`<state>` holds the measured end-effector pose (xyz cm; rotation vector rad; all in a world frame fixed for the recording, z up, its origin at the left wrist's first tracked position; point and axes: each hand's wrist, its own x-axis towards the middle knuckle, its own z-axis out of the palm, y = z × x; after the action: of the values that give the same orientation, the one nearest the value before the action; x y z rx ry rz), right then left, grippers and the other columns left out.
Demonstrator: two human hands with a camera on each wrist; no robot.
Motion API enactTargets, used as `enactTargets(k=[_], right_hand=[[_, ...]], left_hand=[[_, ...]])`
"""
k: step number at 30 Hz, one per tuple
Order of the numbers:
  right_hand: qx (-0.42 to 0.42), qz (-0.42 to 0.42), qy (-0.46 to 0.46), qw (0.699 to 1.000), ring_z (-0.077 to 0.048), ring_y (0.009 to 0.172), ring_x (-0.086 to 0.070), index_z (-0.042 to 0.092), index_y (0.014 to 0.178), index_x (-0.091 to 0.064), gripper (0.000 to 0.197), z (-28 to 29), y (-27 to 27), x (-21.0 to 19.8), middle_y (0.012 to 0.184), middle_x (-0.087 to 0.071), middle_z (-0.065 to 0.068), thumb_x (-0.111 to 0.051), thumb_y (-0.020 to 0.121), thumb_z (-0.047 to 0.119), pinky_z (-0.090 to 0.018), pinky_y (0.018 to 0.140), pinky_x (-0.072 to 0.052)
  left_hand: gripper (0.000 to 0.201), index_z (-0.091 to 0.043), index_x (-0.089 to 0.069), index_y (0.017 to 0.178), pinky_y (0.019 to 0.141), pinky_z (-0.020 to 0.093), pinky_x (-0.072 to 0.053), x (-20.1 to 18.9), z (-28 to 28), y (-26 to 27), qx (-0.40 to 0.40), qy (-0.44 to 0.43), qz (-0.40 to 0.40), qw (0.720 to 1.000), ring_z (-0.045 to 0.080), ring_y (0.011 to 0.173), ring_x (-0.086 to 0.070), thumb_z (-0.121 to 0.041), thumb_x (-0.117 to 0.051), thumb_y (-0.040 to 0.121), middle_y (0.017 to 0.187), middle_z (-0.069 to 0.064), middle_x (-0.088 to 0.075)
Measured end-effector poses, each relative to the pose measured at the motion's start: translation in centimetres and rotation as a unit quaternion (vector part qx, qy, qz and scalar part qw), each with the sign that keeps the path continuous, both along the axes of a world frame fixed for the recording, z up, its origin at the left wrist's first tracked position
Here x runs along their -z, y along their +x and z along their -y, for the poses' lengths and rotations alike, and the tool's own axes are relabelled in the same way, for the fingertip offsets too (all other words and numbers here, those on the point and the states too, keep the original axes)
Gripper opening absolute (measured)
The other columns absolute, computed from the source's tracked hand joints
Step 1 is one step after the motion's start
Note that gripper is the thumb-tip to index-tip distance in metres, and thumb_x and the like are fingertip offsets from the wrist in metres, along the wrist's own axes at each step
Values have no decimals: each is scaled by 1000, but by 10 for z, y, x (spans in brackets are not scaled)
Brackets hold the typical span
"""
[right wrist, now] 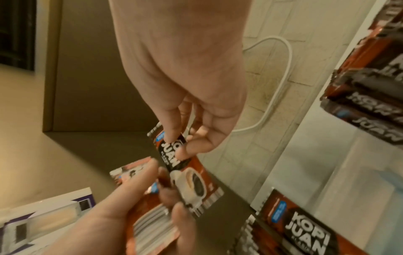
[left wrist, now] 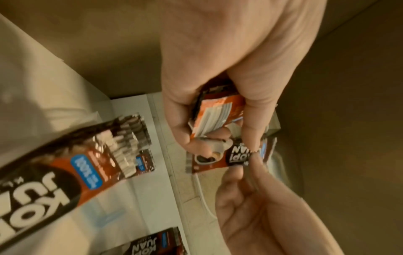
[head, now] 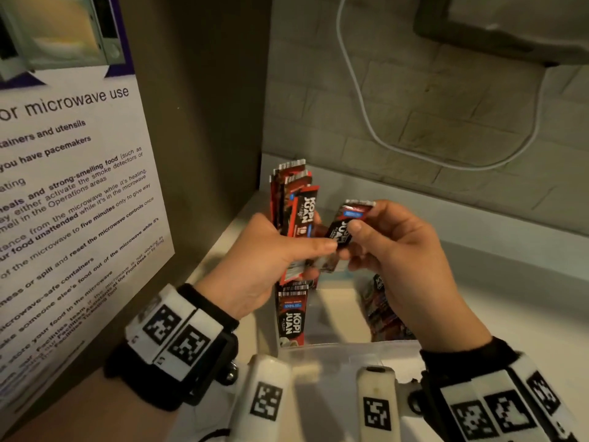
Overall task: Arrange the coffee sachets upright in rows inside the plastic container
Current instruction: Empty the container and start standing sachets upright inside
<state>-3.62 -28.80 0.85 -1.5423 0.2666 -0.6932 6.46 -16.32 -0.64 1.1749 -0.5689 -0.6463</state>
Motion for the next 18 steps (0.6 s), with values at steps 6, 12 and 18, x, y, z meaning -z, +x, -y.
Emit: enactTargets(k=[6, 12, 18], right_hand=[[15, -45, 28, 999, -16, 51, -62, 7, 82, -60, 10, -2, 6, 11, 69, -67, -9, -60, 86, -2, -25, 50, -53], [78, -172, 133, 973, -21, 66, -65, 3, 81, -61, 12, 19, 10, 46, 76, -68, -12, -56, 89, -5, -32, 68, -58], [55, -223, 205, 952, -18, 46, -64, 3, 68, -53, 26, 16, 26, 71, 56, -64, -8, -50, 89, -13, -28, 49, -57]], left_hand=[[20, -15, -62, 86, 58, 32, -57, 3, 4, -1, -43, -1, -42, 998, 11, 64, -63, -5, -76, 76, 70, -1, -64], [17, -21, -57, 95, 63, 44, -57, -6, -11, 21, -123, 11, -143, 982, 9, 66, -59, -34, -66, 87, 74, -5, -59], [24, -23, -57, 102, 47, 29, -49, -7, -22, 32, -157, -6, -202, 967, 14, 70, -62, -35, -69, 85, 80, -2, -62]])
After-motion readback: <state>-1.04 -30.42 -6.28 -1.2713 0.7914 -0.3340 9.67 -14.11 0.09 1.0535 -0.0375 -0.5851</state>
